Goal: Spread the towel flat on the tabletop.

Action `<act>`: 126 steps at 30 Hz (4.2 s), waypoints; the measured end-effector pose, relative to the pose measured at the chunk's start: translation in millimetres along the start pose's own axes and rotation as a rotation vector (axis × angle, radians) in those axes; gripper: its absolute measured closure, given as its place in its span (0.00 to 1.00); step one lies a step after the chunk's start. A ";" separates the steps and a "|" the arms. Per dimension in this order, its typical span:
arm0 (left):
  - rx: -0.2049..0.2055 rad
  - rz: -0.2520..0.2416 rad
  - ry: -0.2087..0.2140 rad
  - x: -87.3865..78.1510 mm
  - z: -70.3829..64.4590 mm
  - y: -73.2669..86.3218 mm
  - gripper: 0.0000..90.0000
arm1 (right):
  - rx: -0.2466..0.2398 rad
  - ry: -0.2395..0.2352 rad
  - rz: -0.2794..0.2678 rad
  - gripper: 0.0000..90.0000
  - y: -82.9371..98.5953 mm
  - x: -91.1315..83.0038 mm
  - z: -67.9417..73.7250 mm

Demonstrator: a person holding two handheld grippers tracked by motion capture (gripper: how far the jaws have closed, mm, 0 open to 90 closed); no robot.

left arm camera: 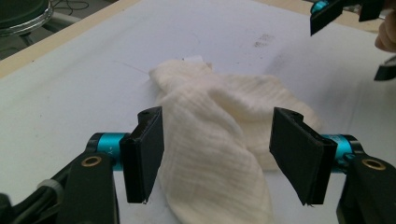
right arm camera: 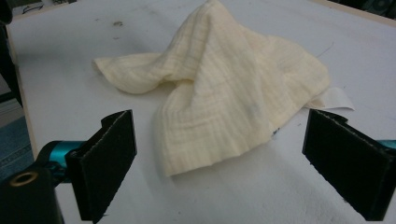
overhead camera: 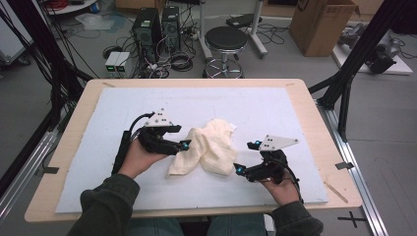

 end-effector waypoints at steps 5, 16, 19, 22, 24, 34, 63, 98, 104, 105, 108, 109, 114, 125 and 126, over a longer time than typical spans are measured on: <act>-0.002 -0.015 -0.004 -17.3 -5.6 13.8 0.40 | -0.022 -0.047 0.014 0.23 -7.8 5.3 7.4; 0.025 0.007 0.015 -29.3 -22.5 51.8 0.46 | -0.078 -0.136 0.084 0.50 -0.4 19.5 21.1; 0.020 0.029 0.018 -25.8 -24.7 64.0 0.49 | -0.088 -0.156 0.105 0.54 5.0 24.8 23.3; 0.019 0.046 0.022 -24.3 -25.7 72.1 0.51 | -0.082 -0.177 0.134 0.58 11.7 30.1 25.1; 0.019 0.067 0.023 -22.3 -26.6 79.4 0.52 | -0.087 -0.184 0.161 0.59 17.5 34.6 25.0; 0.018 0.161 0.036 -12.7 -23.2 101.7 0.67 | -0.112 -0.186 0.288 0.69 39.1 59.3 19.5; 0.012 0.103 -0.005 -31.4 -7.3 91.4 0.92 | -0.081 -0.202 0.229 0.93 16.0 36.4 3.1; 0.092 0.131 0.130 -36.3 -64.9 105.5 0.69 | -0.102 -0.258 0.283 0.82 63.3 -22.9 30.4; 0.075 0.093 0.126 -50.1 -61.7 100.6 0.58 | -0.092 -0.272 0.248 0.69 57.0 -27.4 32.2; 0.065 0.087 0.121 -52.4 -60.8 99.5 0.57 | -0.089 -0.267 0.242 0.67 55.3 -28.9 31.9; 0.053 0.064 0.100 -59.4 -56.3 94.8 0.55 | -0.088 -0.261 0.220 0.64 49.0 -31.6 29.9; 0.051 0.056 0.093 -61.1 -54.8 92.9 0.54 | -0.089 -0.265 0.213 0.63 46.6 -32.3 29.5; 0.047 0.049 0.085 -58.9 -51.8 89.1 0.56 | -0.099 -0.269 0.193 0.61 35.5 -34.1 28.1; 0.040 0.150 0.096 -21.8 -48.7 105.9 0.69 | -0.112 -0.299 0.285 0.68 55.4 -4.6 24.3; 0.037 0.156 0.106 -19.5 -50.5 107.1 0.69 | -0.115 -0.304 0.291 0.68 57.9 -2.2 23.0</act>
Point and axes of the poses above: each handheld gripper's, and its own axes: x roughly forward along the jaws, y roughly out of its underside, z roughly to its left, the point moved 8 cm from there along x, roughly forward along the jaws, and after that the axes turned 7 degrees about -z, right-handed, at the moved point
